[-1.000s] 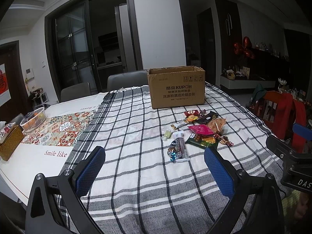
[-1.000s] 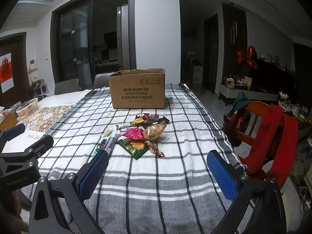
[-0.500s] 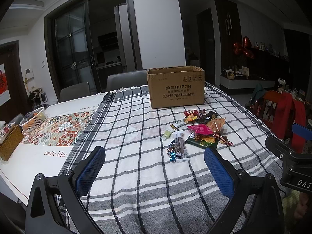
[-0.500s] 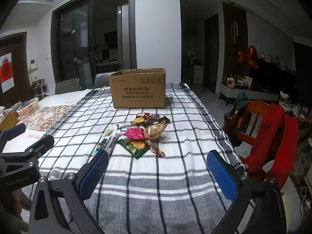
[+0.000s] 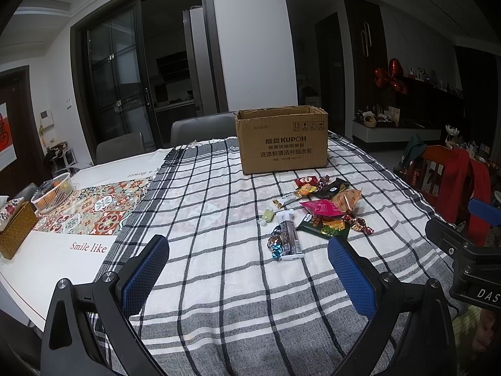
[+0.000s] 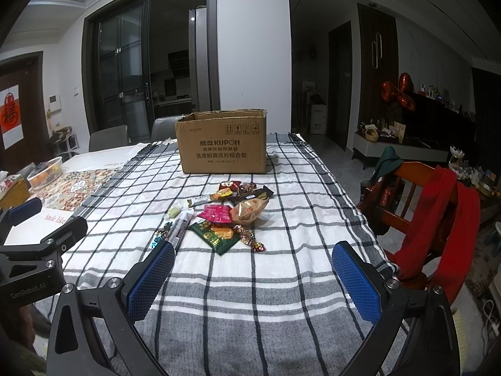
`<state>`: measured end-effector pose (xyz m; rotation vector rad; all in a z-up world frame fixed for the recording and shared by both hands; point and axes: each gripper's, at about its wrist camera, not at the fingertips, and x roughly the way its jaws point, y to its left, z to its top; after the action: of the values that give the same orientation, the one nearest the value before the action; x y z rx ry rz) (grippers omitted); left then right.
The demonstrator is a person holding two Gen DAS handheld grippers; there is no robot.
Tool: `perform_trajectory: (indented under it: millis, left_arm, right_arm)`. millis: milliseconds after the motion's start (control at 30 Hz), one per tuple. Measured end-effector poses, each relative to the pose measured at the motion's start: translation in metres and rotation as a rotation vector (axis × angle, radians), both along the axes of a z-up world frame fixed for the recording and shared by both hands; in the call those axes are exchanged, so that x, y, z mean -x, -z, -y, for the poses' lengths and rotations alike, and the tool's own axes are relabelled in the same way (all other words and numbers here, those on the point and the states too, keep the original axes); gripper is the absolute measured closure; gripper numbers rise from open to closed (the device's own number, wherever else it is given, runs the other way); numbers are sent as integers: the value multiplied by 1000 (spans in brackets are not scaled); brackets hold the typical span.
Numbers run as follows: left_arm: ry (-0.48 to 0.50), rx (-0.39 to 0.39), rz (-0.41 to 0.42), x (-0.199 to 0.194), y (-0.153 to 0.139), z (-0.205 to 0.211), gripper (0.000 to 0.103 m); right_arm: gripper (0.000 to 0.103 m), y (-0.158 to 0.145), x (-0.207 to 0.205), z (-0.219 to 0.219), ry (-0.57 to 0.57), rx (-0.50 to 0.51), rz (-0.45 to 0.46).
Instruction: Organize snacks
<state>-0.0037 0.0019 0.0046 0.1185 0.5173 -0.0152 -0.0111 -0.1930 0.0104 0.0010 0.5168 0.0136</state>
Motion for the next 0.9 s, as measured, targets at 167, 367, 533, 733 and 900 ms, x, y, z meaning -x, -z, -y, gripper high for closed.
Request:
perform_trajectory:
  millis: [167,367,533,733,900]
  left_arm:
    - [0,0,0,-1,0,0,0]
    - [0,0,0,0,1,0,0]
    - [3,0,-4,-2,-2,4,0]
    - [8,-1,-18,-4,-2,9,0]
    - [29,-5,-35,-12,4,10,1]
  right_arm:
    - [1,1,1,-1,-1,0,-1]
    - [1,0,0,0,-1,-1,-2]
    - [1,-1,1,-1,-1,-1,-4]
    - [1,6,-4,-2,-7,-6,-17]
    - [1,8,-16,2,-17,-14,-44]
